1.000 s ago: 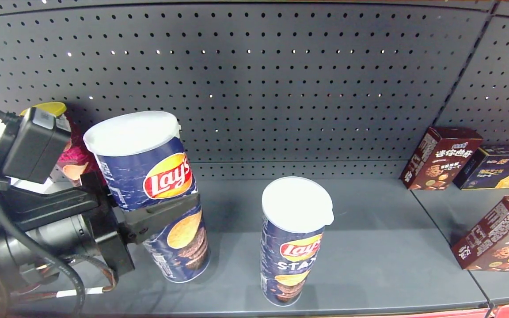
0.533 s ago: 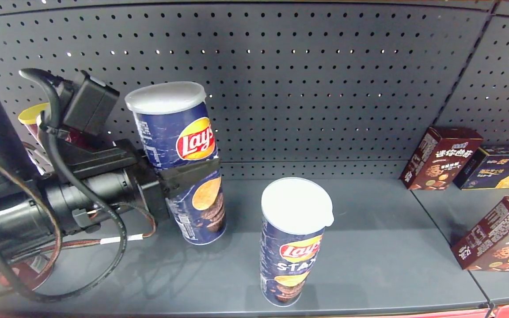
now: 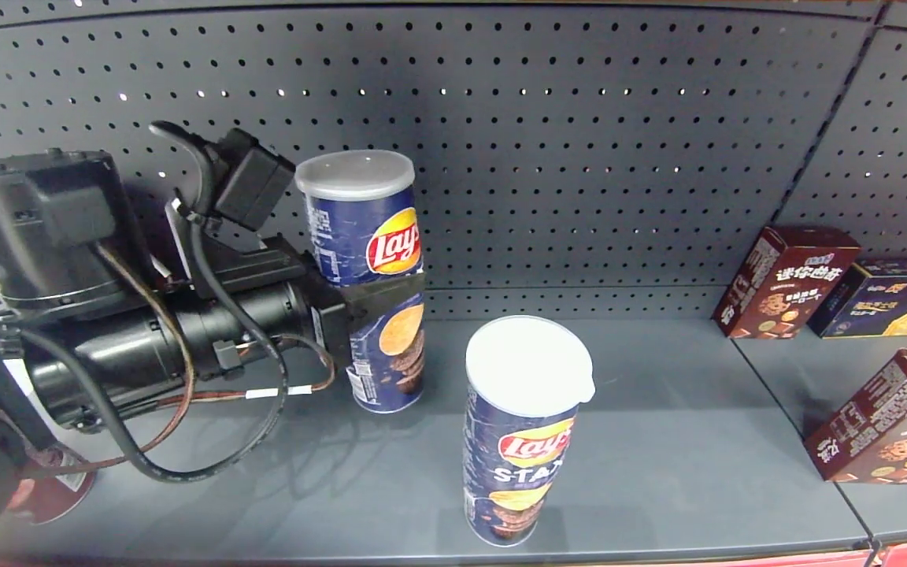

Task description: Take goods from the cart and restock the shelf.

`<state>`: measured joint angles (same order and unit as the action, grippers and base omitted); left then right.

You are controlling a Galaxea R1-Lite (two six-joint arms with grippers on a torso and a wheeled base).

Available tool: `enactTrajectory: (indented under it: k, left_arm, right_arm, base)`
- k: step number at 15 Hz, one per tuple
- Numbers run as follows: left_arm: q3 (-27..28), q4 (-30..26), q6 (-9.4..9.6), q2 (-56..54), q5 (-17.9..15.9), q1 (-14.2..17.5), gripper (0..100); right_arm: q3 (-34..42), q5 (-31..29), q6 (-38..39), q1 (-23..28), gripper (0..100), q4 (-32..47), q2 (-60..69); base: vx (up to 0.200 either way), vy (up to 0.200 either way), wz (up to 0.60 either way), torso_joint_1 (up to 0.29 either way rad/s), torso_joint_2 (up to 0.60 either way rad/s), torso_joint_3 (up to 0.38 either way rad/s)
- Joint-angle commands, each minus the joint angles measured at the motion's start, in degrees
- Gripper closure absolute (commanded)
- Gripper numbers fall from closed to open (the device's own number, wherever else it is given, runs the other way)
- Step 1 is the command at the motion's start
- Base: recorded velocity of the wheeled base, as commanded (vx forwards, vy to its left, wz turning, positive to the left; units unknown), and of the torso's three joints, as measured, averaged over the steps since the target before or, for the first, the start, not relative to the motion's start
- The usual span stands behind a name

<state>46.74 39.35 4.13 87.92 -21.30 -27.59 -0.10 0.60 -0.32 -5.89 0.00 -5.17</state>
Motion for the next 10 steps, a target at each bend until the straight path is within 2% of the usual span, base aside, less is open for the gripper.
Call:
enactTrajectory:
  k: [1, 3, 7, 10]
  left_arm:
    - [1.16, 0.73, 3.25, 5.95, 0.03, -0.63, 100]
    - [1.95, 0.90, 3.51, 7.27, -0.15, -0.71, 100]
    - [8.98, 6.18, 3.51, 16.93, -5.33, -0.36, 100]
    - [11.80, 7.06, 3.43, 19.92, -5.42, -0.63, 100]
  right_arm:
    - [0.01, 0.02, -0.03, 0.00, 0, 0.00, -0.19]
    - [0.01, 0.02, -0.03, 0.00, 0, 0.00, -0.19]
    - [0.01, 0.02, -0.03, 0.00, 0, 0.00, -0.19]
    - [0.01, 0.02, -0.03, 0.00, 0, 0.00, -0.19]
  base:
    - [0.000, 0.000, 0.00, 0.000, 0.00, 0.000]
    - [0.000, 0.000, 0.00, 0.000, 0.00, 0.000]
    - [0.000, 0.000, 0.00, 0.000, 0.00, 0.000]
    - [0.000, 0.000, 0.00, 0.000, 0.00, 0.000]
